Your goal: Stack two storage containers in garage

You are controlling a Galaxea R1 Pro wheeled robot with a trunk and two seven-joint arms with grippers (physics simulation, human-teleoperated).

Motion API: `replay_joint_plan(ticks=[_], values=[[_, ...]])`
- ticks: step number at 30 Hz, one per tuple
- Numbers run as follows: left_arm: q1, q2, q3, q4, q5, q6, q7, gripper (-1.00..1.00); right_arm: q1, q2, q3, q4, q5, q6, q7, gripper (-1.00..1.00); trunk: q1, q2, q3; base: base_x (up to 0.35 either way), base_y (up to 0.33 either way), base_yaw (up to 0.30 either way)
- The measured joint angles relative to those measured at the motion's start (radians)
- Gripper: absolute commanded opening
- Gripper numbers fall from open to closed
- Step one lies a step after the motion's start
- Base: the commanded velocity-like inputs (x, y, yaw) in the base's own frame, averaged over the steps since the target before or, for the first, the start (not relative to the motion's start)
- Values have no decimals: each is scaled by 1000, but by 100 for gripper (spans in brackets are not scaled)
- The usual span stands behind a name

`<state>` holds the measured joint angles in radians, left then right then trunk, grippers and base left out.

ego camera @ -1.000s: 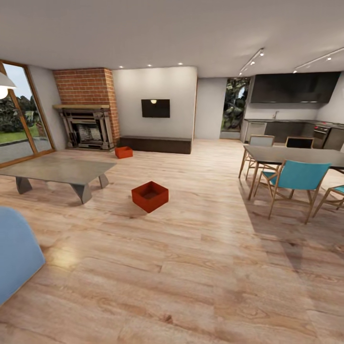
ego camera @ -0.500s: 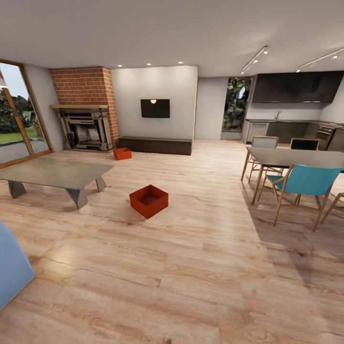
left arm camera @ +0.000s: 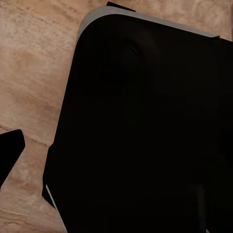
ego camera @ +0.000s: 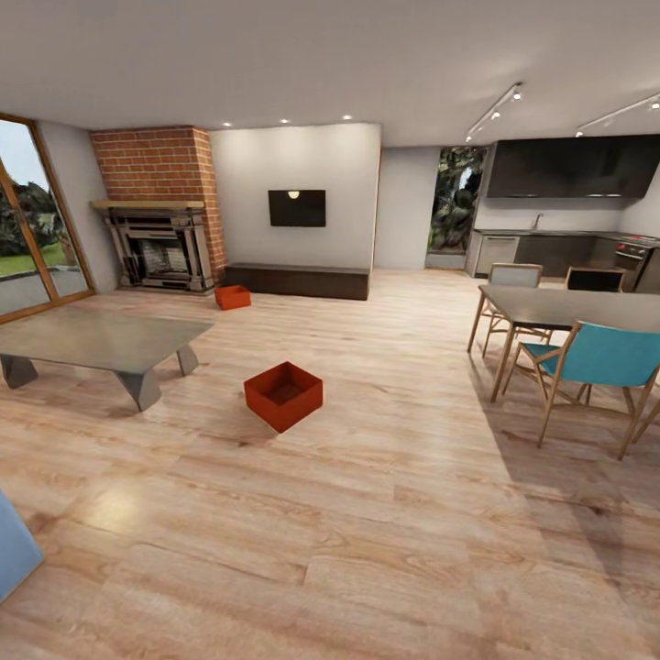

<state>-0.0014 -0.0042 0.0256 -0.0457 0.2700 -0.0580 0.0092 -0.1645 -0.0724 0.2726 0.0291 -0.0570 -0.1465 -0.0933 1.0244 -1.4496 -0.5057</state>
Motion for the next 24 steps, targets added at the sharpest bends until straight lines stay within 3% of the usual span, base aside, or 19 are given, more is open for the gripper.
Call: replay_joint_plan(ticks=[24], values=[[0, 1, 0, 0, -1, -2, -1, 100, 0, 0, 0, 0, 0, 0, 0, 100, 0, 0, 0, 325, 0, 0]])
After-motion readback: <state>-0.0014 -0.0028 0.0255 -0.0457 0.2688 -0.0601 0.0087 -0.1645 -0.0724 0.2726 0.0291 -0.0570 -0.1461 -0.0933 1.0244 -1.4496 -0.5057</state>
